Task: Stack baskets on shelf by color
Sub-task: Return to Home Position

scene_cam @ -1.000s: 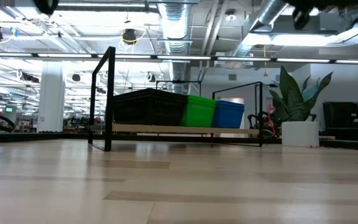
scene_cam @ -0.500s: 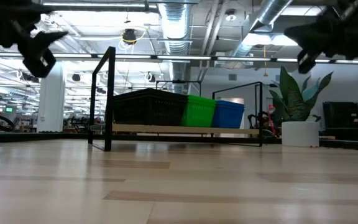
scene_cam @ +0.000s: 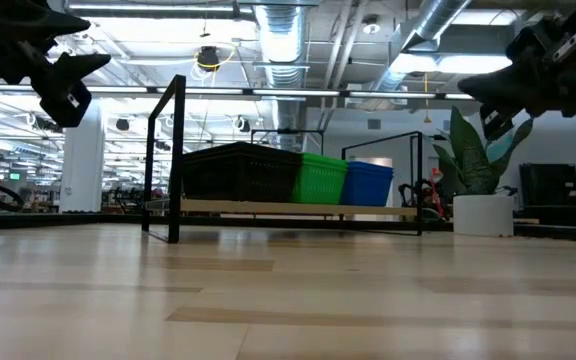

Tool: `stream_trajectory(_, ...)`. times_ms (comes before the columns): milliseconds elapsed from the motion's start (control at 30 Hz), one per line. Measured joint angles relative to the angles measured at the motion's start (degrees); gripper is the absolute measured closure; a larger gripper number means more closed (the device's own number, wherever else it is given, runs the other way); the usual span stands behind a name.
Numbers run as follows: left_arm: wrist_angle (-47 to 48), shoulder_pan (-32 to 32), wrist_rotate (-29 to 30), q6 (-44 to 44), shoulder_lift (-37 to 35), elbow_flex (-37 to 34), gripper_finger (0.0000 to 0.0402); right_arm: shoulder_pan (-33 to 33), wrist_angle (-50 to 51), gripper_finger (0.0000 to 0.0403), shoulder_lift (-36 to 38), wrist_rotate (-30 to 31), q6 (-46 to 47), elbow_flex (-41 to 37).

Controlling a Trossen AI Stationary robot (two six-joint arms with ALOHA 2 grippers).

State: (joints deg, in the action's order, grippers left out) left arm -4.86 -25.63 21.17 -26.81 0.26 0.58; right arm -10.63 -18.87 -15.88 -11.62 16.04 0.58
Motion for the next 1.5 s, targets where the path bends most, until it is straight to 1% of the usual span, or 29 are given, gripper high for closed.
stream_trajectory(100,0.0,0.0,0.1,1.0,0.3,0.0,0.0238,0.0,3.1,0.0377,0.0,0.0,0.4,0.0)
stream_trajectory(267,0.0,0.0,-0.6,-1.5,0.3,0.0,0.0238,0.0,8.6,0.0377,0.0,0.0,0.4,0.0)
stream_trajectory(533,0.1,0.0,-0.6,-0.9,0.3,-0.1,0.0238,0.0,15.8,0.0377,0.0,0.0,0.5,0.0)
stream_trajectory(1500,0.1,0.0,-0.7,-0.8,0.3,-0.2,0.0238,0.0,16.5,0.0377,-0.3,0.0,0.5,0.0)
